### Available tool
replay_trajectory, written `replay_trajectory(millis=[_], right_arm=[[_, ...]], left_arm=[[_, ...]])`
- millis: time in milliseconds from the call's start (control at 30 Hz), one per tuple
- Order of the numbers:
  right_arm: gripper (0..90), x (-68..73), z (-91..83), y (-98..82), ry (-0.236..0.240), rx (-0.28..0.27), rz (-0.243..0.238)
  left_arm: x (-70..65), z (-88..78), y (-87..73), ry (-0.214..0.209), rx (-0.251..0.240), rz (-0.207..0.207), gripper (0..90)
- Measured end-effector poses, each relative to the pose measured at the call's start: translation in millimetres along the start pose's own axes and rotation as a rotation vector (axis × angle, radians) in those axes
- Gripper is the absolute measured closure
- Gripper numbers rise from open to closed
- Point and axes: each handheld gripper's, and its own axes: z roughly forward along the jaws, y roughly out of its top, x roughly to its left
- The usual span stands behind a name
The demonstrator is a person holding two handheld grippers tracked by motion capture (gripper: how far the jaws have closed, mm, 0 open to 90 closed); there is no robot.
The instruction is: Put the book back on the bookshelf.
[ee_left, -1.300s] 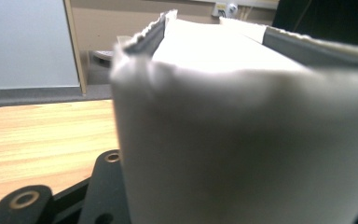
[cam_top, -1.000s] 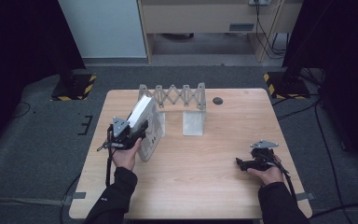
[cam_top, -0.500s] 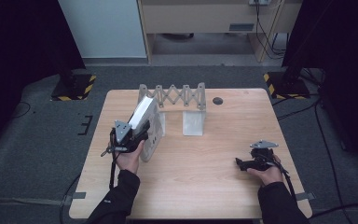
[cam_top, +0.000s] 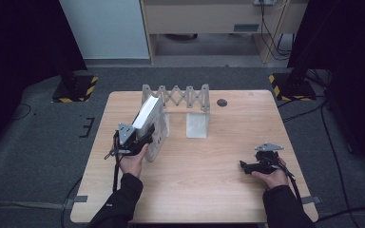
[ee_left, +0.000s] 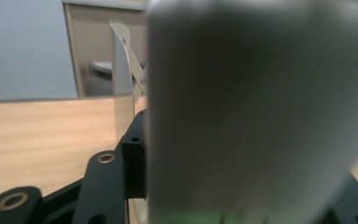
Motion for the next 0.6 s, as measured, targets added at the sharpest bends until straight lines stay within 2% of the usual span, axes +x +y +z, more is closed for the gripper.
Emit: replay_trajectory(millis=[133,300,433,600], right_arm=[[2.6,0.4,-0.5,-0.5,0.001,0.003,-0.003],[2.6,0.7,-0.4,-0.7,-0.002,-0.001,-0.005],[2.6,0.7,-0.4,-0.7,-0.002,0.0,-0.004],[2.5,0.8,-0.3,-0.6,-0.001,0.0,-0.003]], left_arm=[[3.0,-13.3,-9.0,-0.025,0.024,-0.01,44.9],[1.6,-17.9,-15.9,-0.033,0.003,-0.004,48.0],[-2.1,-16.6,-16.6,0.01,-0.009,0.008,49.5],[-1.9,-12.2,-17.0,0.037,-0.025,-0.019,50.4]])
